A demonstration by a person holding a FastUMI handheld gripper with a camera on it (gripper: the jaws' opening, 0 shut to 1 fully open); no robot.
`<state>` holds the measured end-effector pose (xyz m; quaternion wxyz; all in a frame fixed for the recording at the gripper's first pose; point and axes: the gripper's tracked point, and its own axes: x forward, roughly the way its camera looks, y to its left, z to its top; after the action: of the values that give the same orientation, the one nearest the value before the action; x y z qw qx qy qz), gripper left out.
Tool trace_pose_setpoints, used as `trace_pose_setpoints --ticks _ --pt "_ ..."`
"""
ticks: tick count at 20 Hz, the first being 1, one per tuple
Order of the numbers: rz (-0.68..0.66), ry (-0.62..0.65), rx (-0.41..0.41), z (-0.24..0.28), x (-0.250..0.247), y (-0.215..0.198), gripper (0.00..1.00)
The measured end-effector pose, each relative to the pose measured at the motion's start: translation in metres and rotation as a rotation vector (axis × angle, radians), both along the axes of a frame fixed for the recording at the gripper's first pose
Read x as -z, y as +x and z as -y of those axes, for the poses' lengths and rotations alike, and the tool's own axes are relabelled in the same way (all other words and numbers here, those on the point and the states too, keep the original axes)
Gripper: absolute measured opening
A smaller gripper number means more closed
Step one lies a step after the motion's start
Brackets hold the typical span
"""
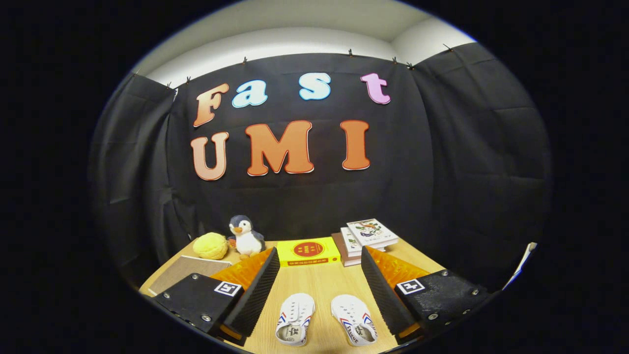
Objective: Open the storage box then place both shoes into the box .Put the left shoe in first, then the right shoe, with the right side of both shoes facing outward in a uniform manner.
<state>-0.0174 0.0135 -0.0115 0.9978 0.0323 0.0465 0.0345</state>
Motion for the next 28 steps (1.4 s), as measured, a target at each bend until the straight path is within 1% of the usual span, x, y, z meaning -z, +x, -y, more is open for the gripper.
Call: trace_pose_setpoints --ticks 6,9,14,17,19,24,26,28 --pt "-0.074 0.048 -0.088 0.011 0.015 0.015 0.99" --pt "-0.088 0.066 -0.125 0.015 0.019 0.023 0.99" --pt "-0.139 0.119 -0.242 -0.001 0.038 0.031 0.99" --pt "-0.223 0.213 -0.332 -0.021 0.059 0.034 0.99" --pt "-0.285 0.306 -0.391 -0.034 0.073 0.035 0.98" --pt "-0.526 0.585 -0.580 -0.091 0.113 0.018 0.98" --pt "-0.624 0.667 -0.653 -0.116 0.127 0.008 0.98" --pt "-0.702 0.717 -0.709 -0.138 0.141 -0.002 0.98"
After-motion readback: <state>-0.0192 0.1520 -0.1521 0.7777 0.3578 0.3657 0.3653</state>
